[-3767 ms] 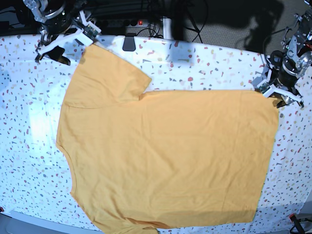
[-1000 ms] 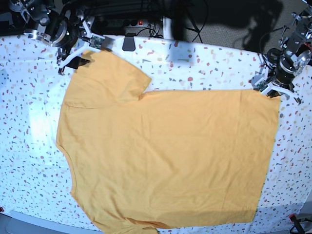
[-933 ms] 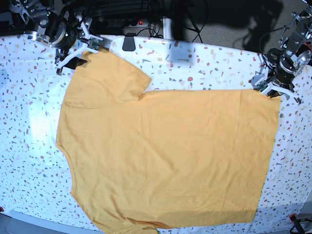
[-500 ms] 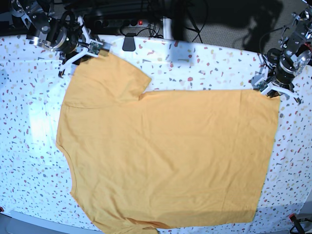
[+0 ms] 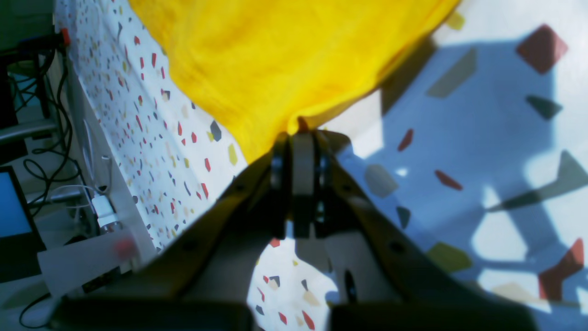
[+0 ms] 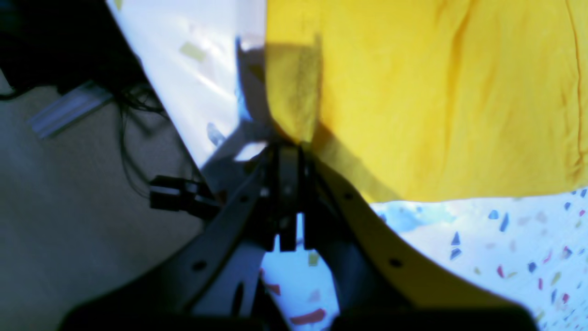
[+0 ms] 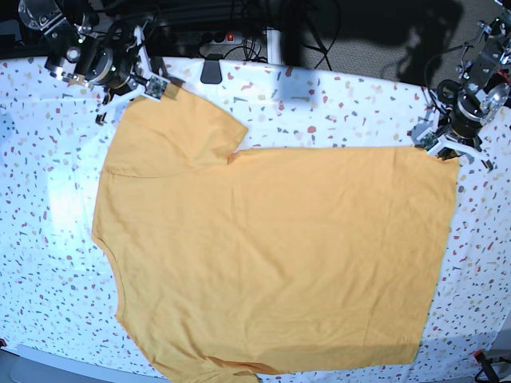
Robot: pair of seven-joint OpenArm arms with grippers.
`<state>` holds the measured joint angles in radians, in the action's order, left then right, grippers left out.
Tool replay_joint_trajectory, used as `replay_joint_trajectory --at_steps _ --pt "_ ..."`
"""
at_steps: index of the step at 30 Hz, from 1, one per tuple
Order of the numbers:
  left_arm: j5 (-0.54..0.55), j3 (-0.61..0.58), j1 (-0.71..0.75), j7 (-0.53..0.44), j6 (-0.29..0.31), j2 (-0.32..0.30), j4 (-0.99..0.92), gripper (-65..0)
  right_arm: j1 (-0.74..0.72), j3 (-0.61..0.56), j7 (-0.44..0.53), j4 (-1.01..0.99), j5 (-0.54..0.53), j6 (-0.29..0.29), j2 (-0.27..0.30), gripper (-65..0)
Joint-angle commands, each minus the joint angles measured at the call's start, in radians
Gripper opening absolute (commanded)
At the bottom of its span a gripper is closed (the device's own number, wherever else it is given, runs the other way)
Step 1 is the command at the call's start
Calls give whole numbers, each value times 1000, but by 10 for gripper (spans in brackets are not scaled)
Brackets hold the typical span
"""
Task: Fold the T-shirt properly
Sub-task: 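Lower both grippers and pinch the shirt's shoulder edge at each corner, then lift the shoulder edge with both grippers and fold it over toward the hem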
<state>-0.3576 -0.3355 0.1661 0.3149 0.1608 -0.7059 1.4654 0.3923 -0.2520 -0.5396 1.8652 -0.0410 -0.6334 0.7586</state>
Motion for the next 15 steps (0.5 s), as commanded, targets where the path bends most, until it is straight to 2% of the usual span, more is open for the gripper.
replay_joint_trajectory --at_steps 1,12,15 --pt "0 6 -6 7 4 -18 14 -650 -19 6 16 14 -17 15 14 -650" --pt "0 6 -10 9 3 -18 90 -650 -118 7 16 14 -24 66 14 -650" --pt "0 6 -33 9 3 -18 92 -650 -147 7 15 14 -63 74 14 -650"
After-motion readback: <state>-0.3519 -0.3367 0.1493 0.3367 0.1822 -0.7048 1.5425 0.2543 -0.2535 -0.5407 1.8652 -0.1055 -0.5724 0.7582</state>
